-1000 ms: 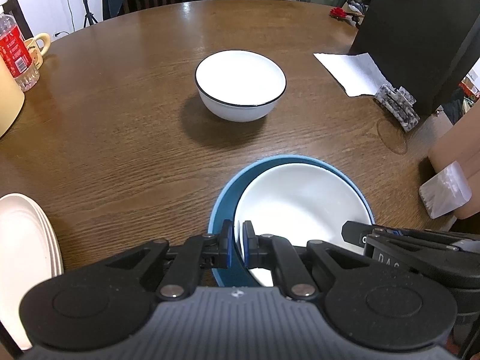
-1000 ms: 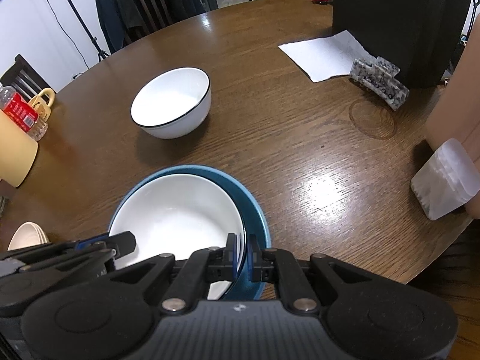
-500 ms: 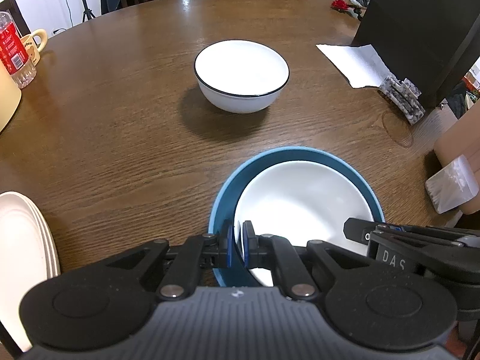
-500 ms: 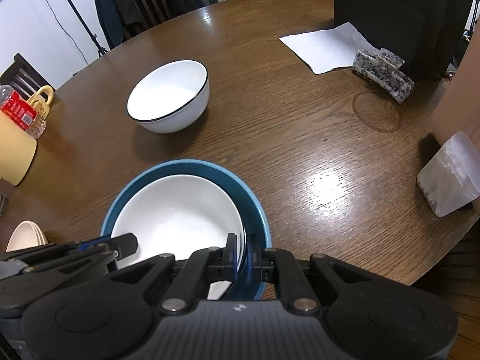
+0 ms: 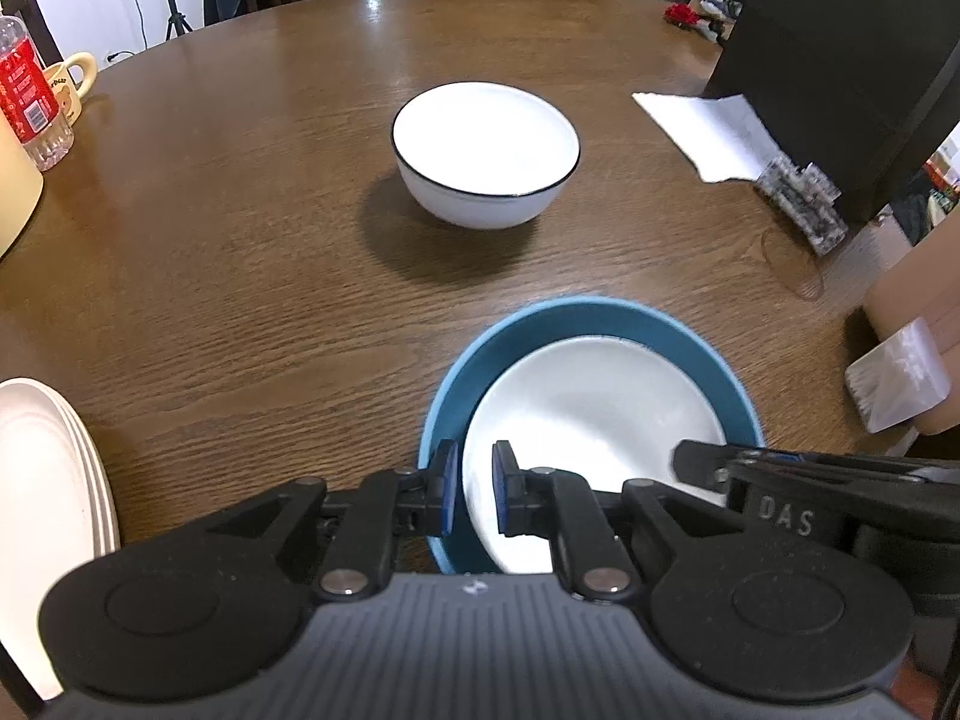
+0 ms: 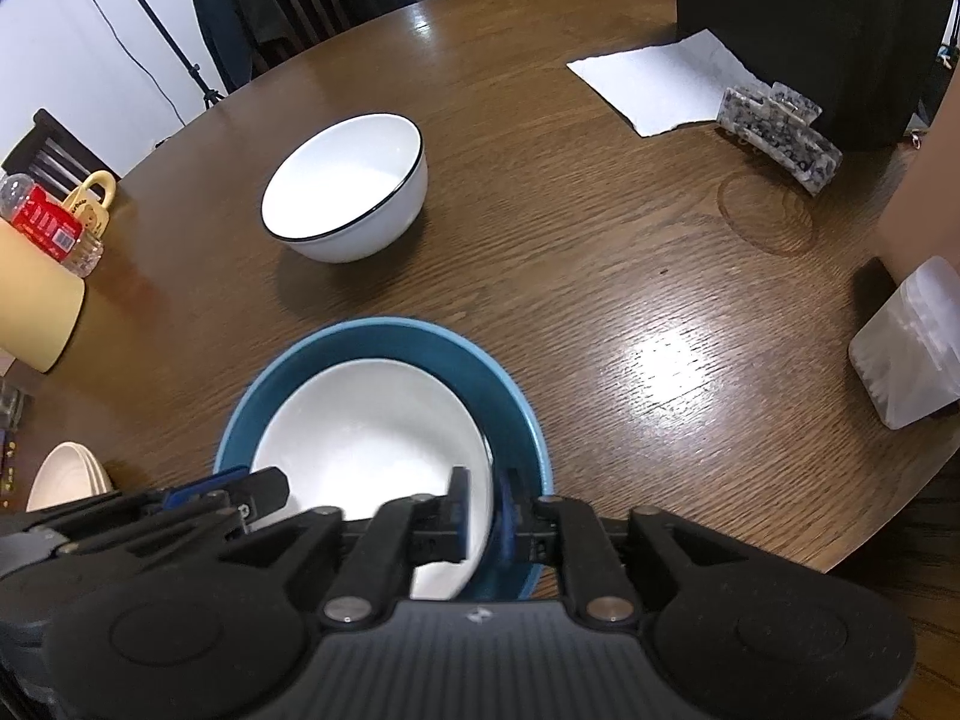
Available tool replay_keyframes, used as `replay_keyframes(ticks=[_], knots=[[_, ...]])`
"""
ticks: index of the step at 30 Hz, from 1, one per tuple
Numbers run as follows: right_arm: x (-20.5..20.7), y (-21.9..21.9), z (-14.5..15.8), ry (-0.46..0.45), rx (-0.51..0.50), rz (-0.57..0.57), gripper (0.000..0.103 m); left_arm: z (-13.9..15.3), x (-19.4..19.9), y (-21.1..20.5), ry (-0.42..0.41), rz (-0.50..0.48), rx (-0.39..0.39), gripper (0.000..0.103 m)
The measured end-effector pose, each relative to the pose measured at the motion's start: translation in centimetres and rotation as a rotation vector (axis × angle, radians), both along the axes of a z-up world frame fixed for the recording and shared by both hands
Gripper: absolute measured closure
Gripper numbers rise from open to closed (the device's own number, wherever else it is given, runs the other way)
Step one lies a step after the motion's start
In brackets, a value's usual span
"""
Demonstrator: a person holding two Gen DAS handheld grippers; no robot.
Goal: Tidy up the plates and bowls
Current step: 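Open both grippers to release the white bowl rim, then pull both grippers back and up from the nested bowls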
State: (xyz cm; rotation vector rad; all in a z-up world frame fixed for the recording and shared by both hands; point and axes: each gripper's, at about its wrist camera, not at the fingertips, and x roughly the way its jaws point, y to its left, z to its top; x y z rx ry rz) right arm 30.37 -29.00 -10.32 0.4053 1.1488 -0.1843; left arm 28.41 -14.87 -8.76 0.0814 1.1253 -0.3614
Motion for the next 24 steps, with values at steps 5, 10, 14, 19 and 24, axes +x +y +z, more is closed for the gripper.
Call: replay_keyframes(ticks=[5,10,14,19,24], knots=[[-0.1,-0.4,0.7,-0.003,0.021,-0.007,0.080,1.1,-0.2,0.3,-0.017,0.005,-0.021,0.080],[-0.5,-0.8,1.6,-0.019,0.040,-0.007,0.075,2.1,-0.6,0.5,-0.042,0.010,-0.022,0.056],[-1.0,-0.8,2.3,-0.036,0.059,0.006,0.063,2.9,-0.9,1.3,-0.064,0.025,-0.027,0.042],[-1.8,-0.9,3.4,-0.053,0.008,0.008,0.043,3.5,-1.1,2.7,-0.092,0.060,-0.021,0.028],[-2.8,-1.5,4.1,-0.071,0.010,0.002,0.014,4.1,-1.7,4.1,-0.119,0.080,-0.012,0.008]])
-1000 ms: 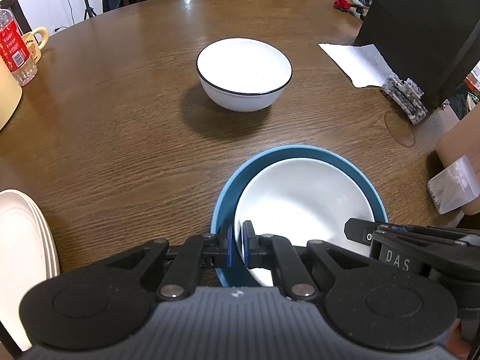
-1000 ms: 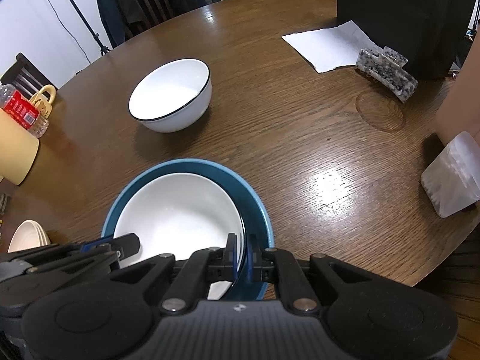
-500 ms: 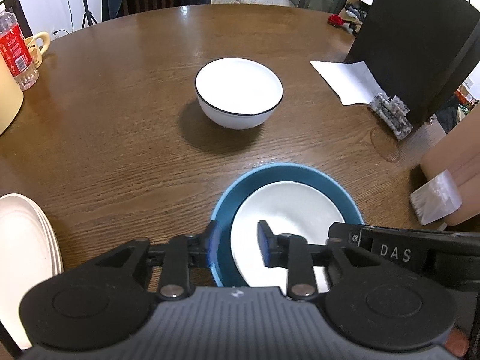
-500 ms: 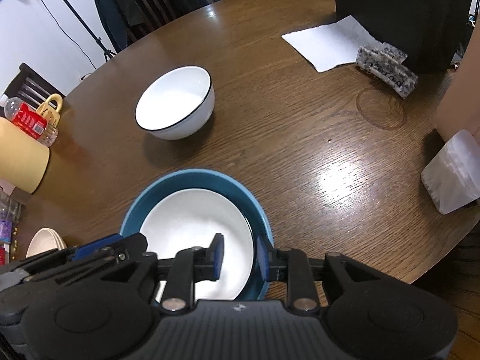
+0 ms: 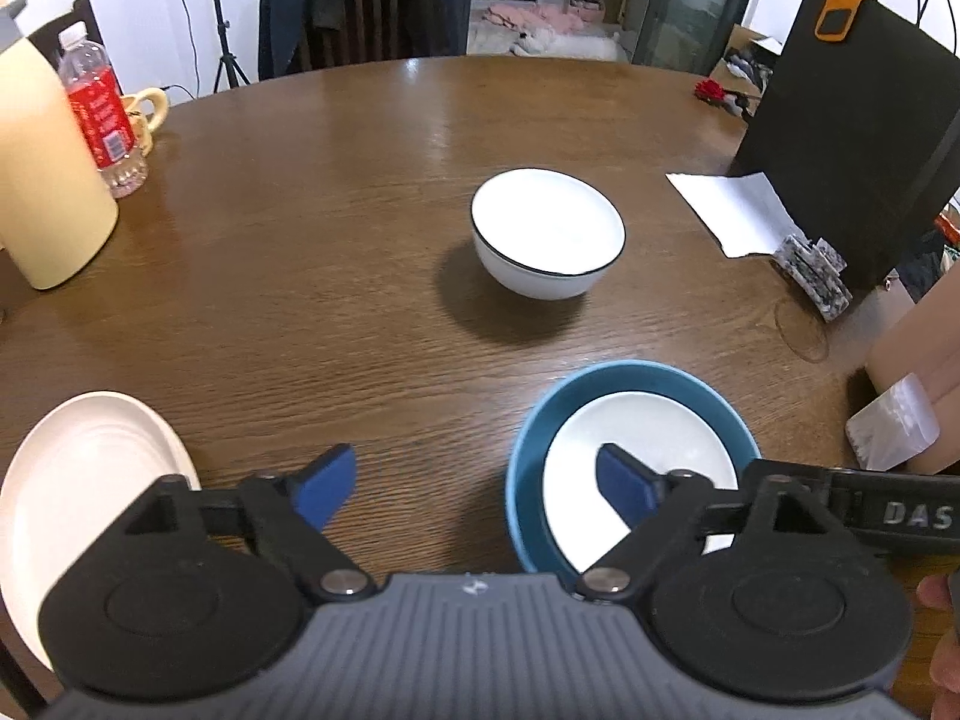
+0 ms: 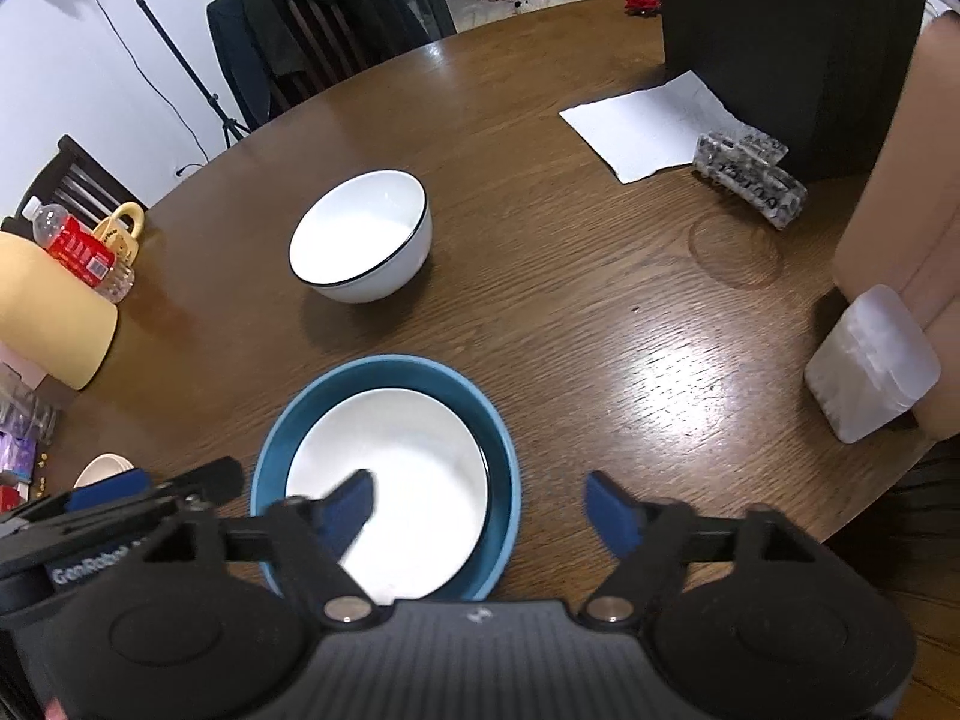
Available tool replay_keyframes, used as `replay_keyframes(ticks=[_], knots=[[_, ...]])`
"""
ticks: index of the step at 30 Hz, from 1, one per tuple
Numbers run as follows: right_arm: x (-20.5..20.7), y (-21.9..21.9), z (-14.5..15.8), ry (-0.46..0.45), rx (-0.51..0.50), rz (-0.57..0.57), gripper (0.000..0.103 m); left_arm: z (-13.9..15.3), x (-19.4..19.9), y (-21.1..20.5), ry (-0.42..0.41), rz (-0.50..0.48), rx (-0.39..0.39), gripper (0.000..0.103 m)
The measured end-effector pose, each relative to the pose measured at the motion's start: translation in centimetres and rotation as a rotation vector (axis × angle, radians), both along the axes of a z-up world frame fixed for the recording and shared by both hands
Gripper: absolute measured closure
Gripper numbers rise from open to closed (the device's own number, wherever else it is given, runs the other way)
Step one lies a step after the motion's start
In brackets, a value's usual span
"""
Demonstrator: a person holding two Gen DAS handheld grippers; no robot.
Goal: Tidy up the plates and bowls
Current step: 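Pull both grippers back and up from the nested bowls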
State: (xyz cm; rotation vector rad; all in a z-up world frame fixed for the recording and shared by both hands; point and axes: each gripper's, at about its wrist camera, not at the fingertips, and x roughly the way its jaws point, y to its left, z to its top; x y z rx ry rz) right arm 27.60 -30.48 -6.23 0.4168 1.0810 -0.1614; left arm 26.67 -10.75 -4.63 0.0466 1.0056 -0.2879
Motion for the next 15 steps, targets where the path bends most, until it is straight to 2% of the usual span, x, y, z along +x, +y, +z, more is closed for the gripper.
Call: replay_keyframes(ticks=[1,4,15], knots=[[-0.2,0.0,0.1,-0.003,0.003,0.001,0.012,0.1,-0.2,0.2,-0.006,-0.001,-0.003,0.000],[-0.9,0.0,0.3,-0.009,-0.006,0.006,0.001,0.6,-0.9,0.9,-0.024,0.001,-0.014,0.000],[-5.0,1.1,2.4,-0.107,-0.051,0.057,0.000,1.2,-4.2,3.7,-0.065,0.029,-0.078,0.000]])
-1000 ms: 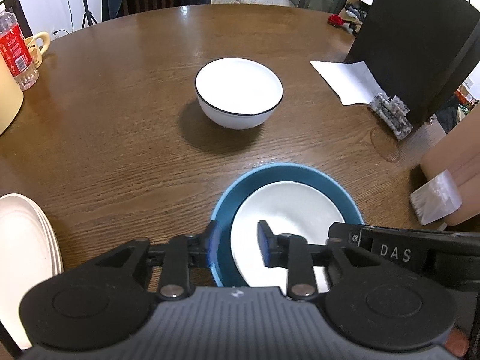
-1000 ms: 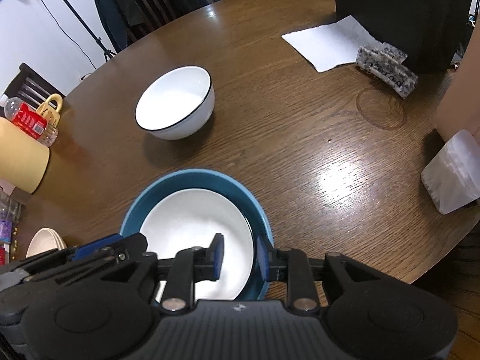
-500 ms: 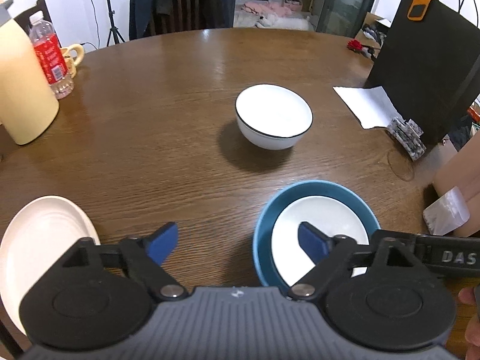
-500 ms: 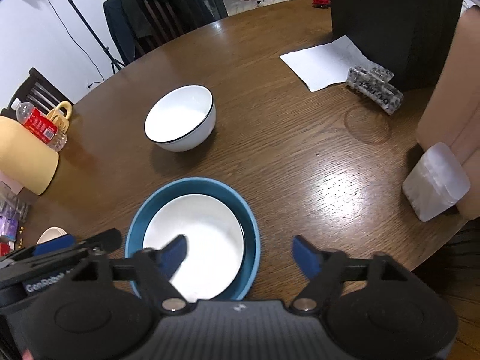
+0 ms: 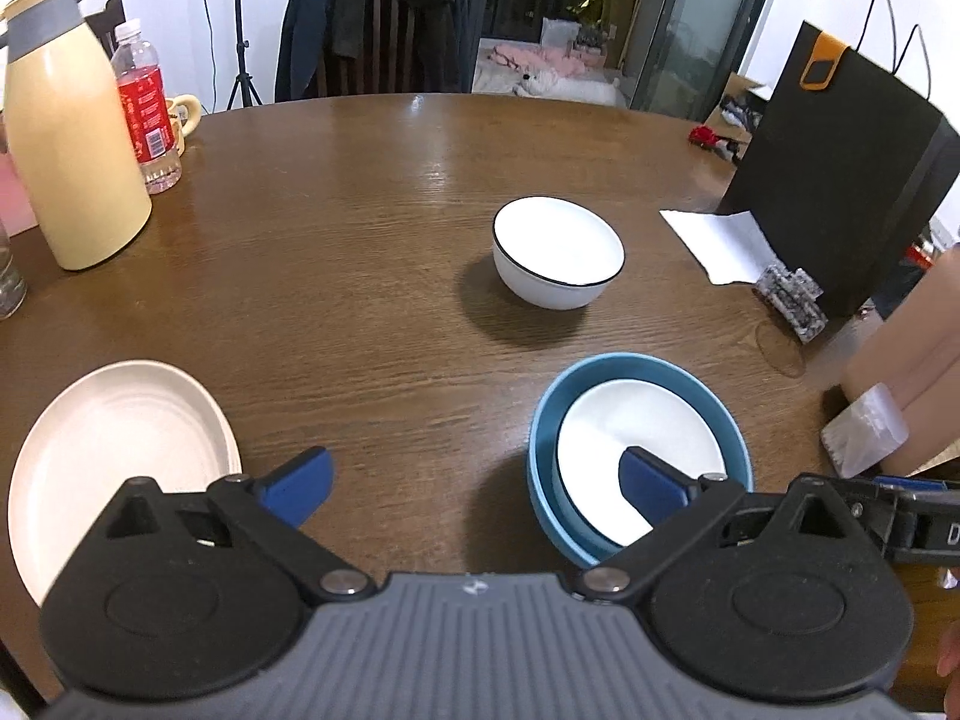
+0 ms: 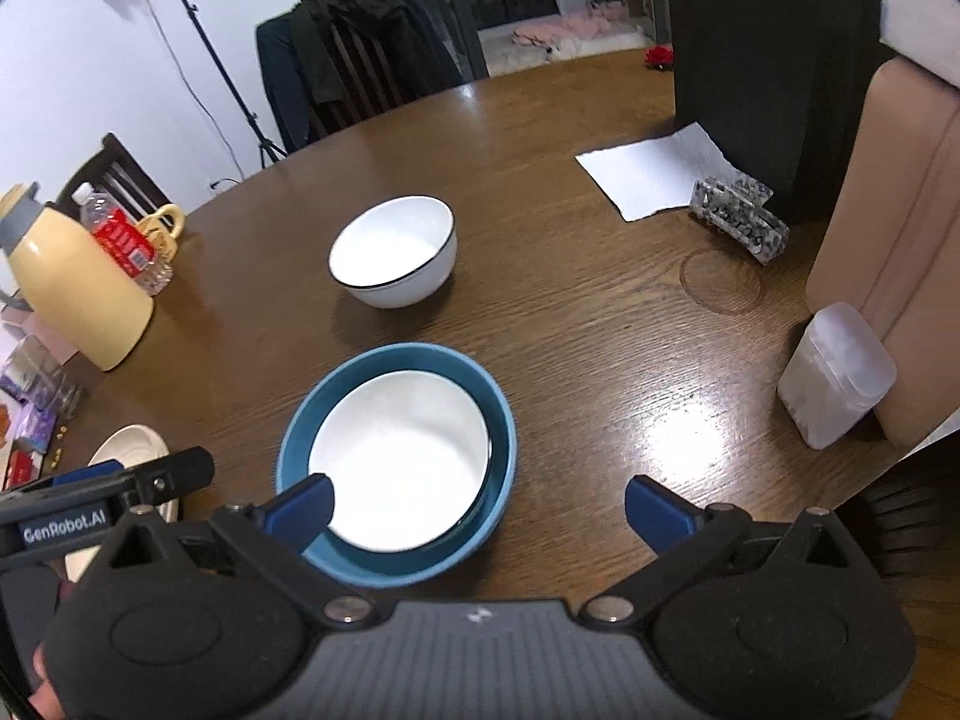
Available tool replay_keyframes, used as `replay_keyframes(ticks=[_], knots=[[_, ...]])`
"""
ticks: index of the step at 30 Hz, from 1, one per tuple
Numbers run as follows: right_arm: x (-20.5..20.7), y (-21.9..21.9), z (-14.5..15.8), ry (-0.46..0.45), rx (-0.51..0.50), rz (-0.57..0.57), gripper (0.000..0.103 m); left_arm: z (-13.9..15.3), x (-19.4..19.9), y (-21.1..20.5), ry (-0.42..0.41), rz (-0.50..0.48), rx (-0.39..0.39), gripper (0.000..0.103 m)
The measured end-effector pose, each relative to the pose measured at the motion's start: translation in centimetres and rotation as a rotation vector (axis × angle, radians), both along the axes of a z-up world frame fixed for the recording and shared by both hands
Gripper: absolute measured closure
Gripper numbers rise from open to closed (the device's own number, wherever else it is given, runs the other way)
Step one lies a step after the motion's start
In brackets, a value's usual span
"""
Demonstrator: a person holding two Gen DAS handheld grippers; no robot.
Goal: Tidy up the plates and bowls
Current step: 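Pull both grippers back and up from the nested bowls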
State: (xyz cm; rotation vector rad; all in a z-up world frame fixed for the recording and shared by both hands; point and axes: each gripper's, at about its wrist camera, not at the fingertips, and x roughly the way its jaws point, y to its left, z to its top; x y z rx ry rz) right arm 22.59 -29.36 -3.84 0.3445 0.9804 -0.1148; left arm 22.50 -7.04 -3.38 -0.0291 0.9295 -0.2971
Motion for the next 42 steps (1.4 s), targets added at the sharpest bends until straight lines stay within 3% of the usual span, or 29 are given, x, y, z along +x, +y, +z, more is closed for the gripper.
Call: replay_keyframes(ticks=[11,19,42], knots=[[-5.2,1.5,1.2,-0.057,-0.072,0.037,0.000,0.7,-4.3,0.5,-0.011,-0.028,-0.008,0.000],[-6.0,2.0,2.1,-0.088,-0.098,0.066,0.000,1.3,-5.9,-0.8,-0.031,-0.060,-0.010,0.000],[-8.6,2.5,2.8,-0.102,-0.117,0.096,0.000,1.7,-8.5,-0.2,-0.048,-0.032,-0.030,0.000]])
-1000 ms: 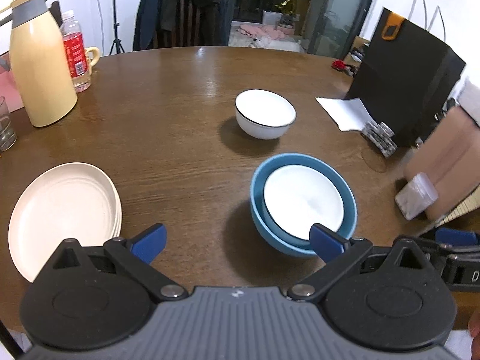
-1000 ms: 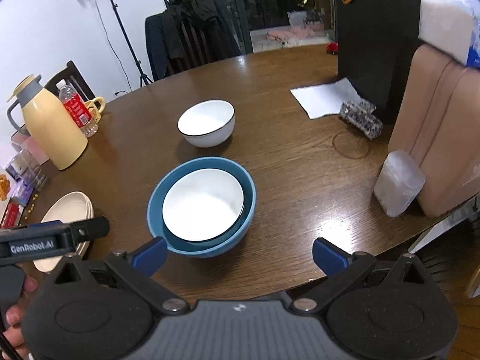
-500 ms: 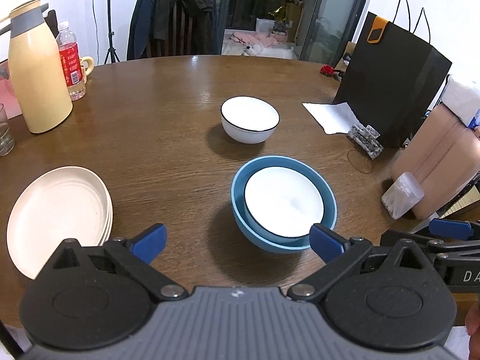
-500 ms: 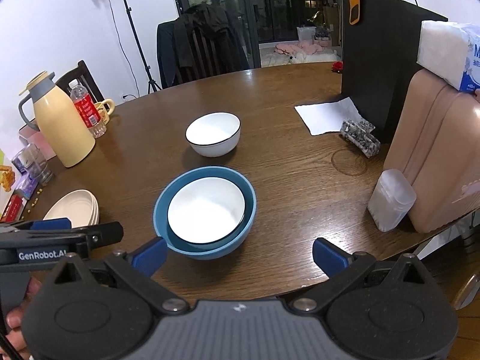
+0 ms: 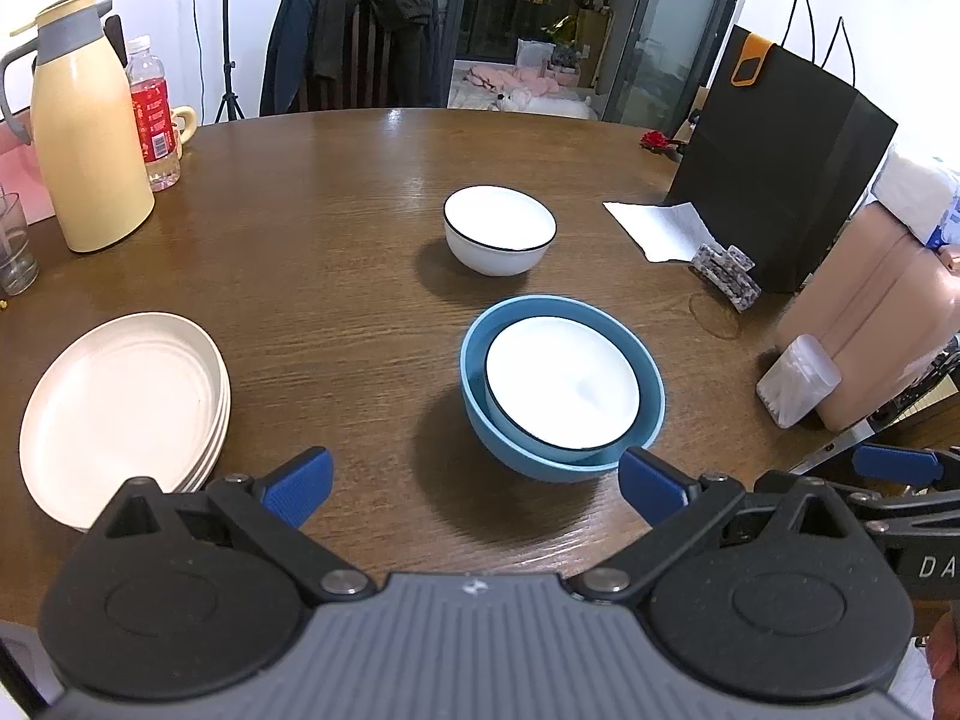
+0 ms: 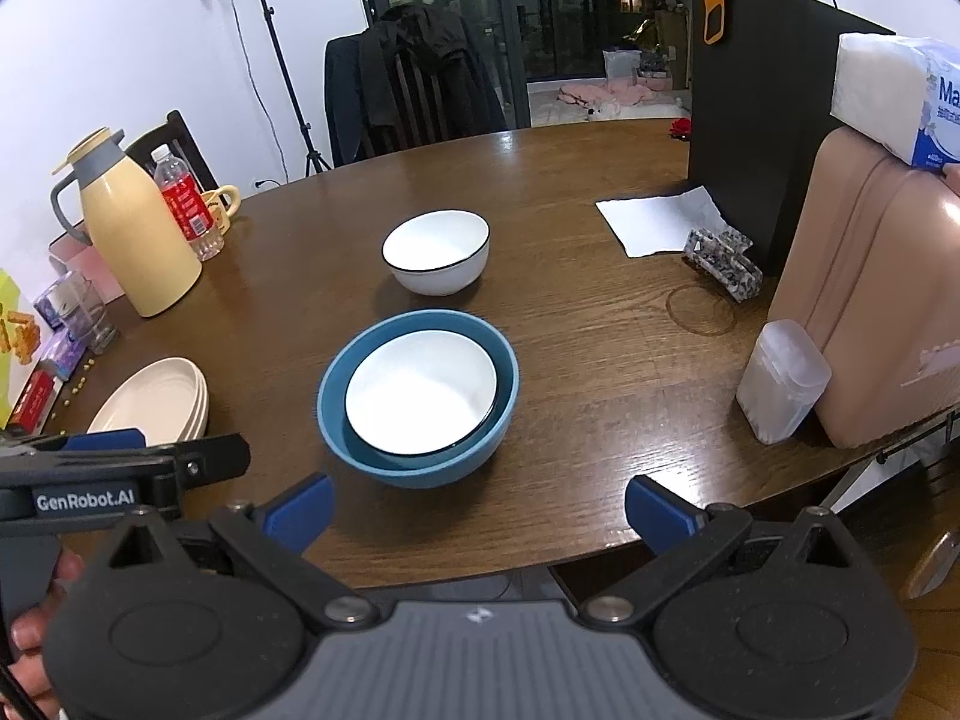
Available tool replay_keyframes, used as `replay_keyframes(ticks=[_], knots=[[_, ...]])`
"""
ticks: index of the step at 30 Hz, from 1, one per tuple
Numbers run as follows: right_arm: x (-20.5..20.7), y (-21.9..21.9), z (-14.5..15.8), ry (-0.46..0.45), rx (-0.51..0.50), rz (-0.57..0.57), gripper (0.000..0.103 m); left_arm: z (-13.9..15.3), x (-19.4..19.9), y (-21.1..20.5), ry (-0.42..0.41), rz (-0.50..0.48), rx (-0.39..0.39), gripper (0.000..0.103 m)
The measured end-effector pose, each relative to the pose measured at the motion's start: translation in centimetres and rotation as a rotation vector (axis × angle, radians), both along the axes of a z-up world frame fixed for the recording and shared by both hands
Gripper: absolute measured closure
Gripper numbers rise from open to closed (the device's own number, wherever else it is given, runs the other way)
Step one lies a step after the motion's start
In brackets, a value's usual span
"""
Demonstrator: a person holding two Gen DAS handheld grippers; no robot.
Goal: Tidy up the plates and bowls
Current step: 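Pull both grippers back and up from the nested bowls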
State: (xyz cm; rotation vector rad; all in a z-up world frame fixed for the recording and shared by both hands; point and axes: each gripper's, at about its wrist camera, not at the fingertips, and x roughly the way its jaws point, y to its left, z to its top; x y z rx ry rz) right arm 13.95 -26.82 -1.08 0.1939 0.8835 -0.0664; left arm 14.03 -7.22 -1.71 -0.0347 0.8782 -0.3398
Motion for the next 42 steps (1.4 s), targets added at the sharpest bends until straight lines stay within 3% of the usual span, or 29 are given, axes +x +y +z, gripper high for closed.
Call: replay_keyframes(ticks=[18,42], knots=[[-0.7,0.0,0.5,-0.031,0.010,0.001,0.000,0.7,-0.5,0.3,-0.028,0.011,0.005,0.000],[6.6,-1.8,1.2,-0.026,-0.032,-0.059,0.000,1.1,7.7,-1.0,-0.030,-0.012,-0.029,0.000]])
